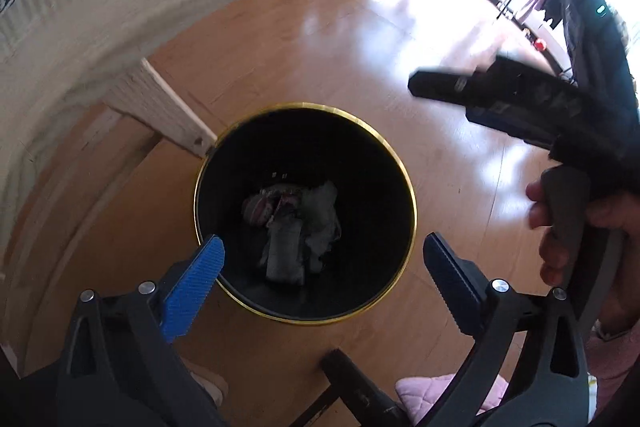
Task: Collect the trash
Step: 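Carry both items over the black bin and open both grippers, then grasp the yellow popcorn bag with left gripper while right gripper grasps white wrapper strip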
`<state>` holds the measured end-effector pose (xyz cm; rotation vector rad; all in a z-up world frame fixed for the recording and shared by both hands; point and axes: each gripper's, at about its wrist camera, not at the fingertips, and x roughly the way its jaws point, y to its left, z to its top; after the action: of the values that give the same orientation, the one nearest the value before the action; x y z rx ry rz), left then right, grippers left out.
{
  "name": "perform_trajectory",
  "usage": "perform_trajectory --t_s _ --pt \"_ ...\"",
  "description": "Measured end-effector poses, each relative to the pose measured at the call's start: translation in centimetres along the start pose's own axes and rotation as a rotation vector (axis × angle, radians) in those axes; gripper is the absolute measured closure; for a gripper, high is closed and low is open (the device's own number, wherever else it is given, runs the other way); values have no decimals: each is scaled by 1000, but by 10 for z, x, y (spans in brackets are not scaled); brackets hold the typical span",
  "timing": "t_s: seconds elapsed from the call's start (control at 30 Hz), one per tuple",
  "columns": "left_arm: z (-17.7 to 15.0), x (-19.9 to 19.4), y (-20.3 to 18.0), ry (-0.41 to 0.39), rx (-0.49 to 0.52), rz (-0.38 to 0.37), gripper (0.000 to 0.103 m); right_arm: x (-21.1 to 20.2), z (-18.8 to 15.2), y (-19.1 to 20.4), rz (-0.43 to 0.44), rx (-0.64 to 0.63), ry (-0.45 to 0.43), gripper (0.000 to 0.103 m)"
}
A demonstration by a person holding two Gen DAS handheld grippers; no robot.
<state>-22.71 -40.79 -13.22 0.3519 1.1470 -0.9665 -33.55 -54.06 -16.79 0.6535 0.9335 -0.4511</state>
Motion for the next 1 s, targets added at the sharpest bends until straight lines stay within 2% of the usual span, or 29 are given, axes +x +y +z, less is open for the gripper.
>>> perform_trajectory --t_s 0.07,0.13,0.27,0.3,0.37,0.47,0.5,0.53,0.63,0.77,0.87,1.0 --pt "3 -13 2 -64 1 -3 6 0 0 9 -69 -59 13 6" --pt "8 -36 4 -146 0 10 6 -6 1 19 -89 -94 -11 6" --pt "25 -105 24 -285 12 8 6 -36 10 43 -28 -115 -161 6" --pt "28 -132 40 -336 3 45 6 -42 13 50 -18 -130 -190 6" --pt "32 -164 70 -381 -44 124 6 -52 22 78 7 -193 -255 6" --pt "34 -203 142 -431 -192 290 6 -54 31 115 54 -246 -301 6" --pt "31 -213 173 -438 -259 362 6 -52 34 128 79 -250 -304 6" --pt "27 -217 193 -433 -301 402 6 -49 37 138 98 -250 -302 6" --pt "14 -223 254 -397 -421 450 6 -37 39 170 157 -263 -283 6" --pt "13 -210 301 -359 -482 458 6 -24 44 216 206 -297 -257 6" --pt "25 -195 329 -356 -523 426 6 -18 52 247 223 -315 -261 6" --pt "48 -177 351 -331 -493 422 6 -12 60 275 212 -352 -273 6"
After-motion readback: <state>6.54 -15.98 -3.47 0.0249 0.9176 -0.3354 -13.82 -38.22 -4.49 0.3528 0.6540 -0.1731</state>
